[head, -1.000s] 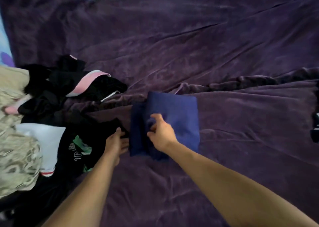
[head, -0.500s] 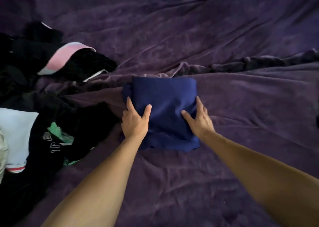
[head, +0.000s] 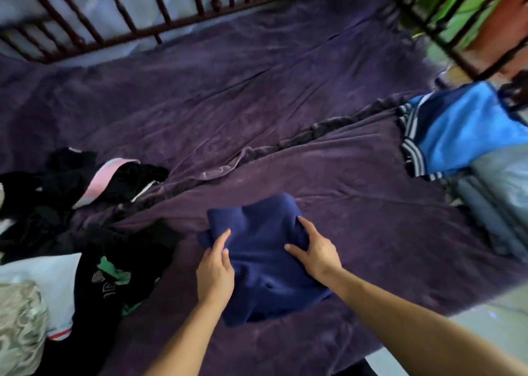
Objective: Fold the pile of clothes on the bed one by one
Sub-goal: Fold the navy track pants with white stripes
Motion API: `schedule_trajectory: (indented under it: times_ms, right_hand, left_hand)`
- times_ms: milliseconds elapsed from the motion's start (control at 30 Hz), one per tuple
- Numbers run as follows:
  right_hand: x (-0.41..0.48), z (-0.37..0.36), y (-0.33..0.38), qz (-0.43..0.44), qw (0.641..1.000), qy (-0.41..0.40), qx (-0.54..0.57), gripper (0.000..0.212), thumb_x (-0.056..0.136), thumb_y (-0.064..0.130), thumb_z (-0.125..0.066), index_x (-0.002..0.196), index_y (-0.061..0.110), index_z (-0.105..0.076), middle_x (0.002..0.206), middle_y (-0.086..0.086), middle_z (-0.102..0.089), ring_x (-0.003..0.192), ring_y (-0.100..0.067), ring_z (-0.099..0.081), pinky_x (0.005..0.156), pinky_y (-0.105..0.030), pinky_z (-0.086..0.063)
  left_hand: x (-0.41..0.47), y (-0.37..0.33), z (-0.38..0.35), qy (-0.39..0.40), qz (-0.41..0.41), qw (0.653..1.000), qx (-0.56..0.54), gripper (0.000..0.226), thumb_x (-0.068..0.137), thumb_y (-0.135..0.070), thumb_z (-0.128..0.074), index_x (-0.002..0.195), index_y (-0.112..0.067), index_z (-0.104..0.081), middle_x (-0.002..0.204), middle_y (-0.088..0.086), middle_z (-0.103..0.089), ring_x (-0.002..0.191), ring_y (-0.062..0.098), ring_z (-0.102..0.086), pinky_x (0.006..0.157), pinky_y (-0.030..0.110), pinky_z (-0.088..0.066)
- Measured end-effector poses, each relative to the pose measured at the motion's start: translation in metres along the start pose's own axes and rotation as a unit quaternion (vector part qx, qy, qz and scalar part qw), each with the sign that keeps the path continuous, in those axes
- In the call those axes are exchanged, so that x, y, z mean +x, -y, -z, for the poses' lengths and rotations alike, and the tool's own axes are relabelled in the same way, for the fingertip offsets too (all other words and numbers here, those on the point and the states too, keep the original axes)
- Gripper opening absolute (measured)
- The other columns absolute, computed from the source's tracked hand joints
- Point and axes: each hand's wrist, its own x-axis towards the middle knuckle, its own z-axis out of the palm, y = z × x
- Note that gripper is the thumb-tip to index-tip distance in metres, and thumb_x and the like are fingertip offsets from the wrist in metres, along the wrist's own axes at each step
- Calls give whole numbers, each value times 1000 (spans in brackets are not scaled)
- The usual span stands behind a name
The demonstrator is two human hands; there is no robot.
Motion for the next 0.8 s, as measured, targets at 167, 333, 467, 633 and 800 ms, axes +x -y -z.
schedule_trajectory:
  times_ms: [167,333,467,633,800]
  right_hand:
    - [-51,74,-57,-41,998,-38,10,78,78,61,-64,144,46,-25,129,2,-60,113,-27,-58,88,-35,-45]
    - [-72,164,-124,-63,994,-90,12,78,78,63,-63,144,45,-26,131,-1,-60,116,-29,-57,91,-37,-46]
    - [-80,258,-197,-62,988,-143,9,78,78,64,-62,145,44,-26,134,0,-58,119,-28,-55,96,-38,-45]
    - [-81,391,-275,-41,979,-195,-45,74,82,61,-60,145,41,-26,132,-1,-59,112,-30,-58,88,-37,-47]
    - [-44,505,-299,3,964,-242,-111,74,81,62,-60,143,42,-28,130,-4,-59,109,-32,-59,83,-37,-46]
  left_hand:
    - [-39,-73,-31,72,-42,997,-5,32,99,-12,-42,119,-23,-64,114,6,-64,99,21,-60,83,28,-44]
    - [-59,-166,-87,114,-119,986,8,30,100,-14,-43,120,-21,-63,117,-2,-65,105,15,-59,82,20,-42]
    - [-79,-262,-161,129,-163,978,5,29,99,-11,-45,120,-17,-64,120,-2,-65,109,15,-59,85,19,-41]
    - [-107,-385,-246,132,-186,974,-20,29,97,-10,-46,119,-16,-64,121,0,-65,112,17,-58,90,20,-40]
    - [-99,-482,-288,104,-205,971,-63,29,97,-10,-47,119,-13,-64,120,2,-65,111,18,-59,89,19,-39]
